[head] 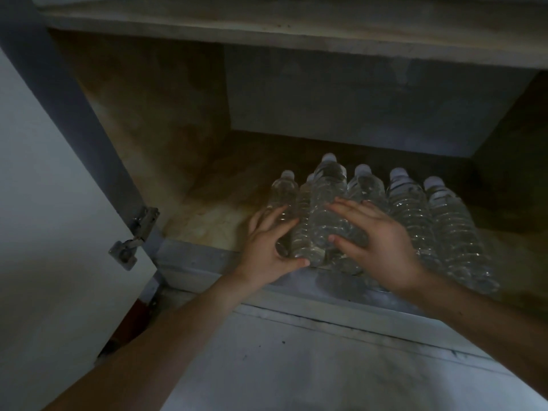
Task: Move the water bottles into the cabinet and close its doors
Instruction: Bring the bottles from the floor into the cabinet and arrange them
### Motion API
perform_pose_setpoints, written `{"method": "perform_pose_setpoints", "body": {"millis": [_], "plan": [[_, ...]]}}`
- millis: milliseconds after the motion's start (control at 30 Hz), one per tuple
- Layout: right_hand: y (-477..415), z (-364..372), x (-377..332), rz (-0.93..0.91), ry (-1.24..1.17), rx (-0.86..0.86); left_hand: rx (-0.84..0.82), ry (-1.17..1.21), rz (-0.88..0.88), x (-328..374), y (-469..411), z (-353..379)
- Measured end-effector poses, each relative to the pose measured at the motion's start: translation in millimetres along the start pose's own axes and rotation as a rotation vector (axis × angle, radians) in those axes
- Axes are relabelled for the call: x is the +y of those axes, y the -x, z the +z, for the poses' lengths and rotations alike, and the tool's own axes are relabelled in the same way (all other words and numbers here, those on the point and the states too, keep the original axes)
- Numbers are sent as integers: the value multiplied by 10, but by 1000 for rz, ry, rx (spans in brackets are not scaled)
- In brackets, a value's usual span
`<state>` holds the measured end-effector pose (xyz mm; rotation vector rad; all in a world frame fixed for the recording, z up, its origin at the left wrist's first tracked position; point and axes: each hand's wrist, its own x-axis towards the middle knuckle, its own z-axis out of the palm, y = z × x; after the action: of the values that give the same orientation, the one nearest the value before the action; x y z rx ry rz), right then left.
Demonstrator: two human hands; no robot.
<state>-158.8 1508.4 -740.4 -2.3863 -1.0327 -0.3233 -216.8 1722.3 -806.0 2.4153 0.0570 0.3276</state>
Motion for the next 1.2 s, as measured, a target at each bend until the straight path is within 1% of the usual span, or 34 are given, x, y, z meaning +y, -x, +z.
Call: {"method": "perform_pose_setpoints", "body": {"millis": [167, 367, 500, 667, 767, 900, 1033, 1200], "plan": [[8, -4, -4, 13, -4, 4, 119, 35, 37, -33, 17, 61], [3, 26, 17, 10, 1, 1, 127, 68, 21, -26, 48, 81], [3, 13, -1, 7, 27, 10, 150, 61, 43, -27, 59, 98], [5, 5, -19, 2, 43, 9, 119, 47, 46, -31, 77, 59], [6, -8, -22, 12, 38, 3, 43, 41, 49, -43, 83, 34], [7, -15, -24, 26, 36, -16, -86, 142, -64, -97, 143, -104], [7, -16, -17, 31, 27, -32, -85, 67, -38, -164, 140, -183], [3, -20, -32, 33, 32, -34, -61, 62, -31, -155, 100, -174]]}}
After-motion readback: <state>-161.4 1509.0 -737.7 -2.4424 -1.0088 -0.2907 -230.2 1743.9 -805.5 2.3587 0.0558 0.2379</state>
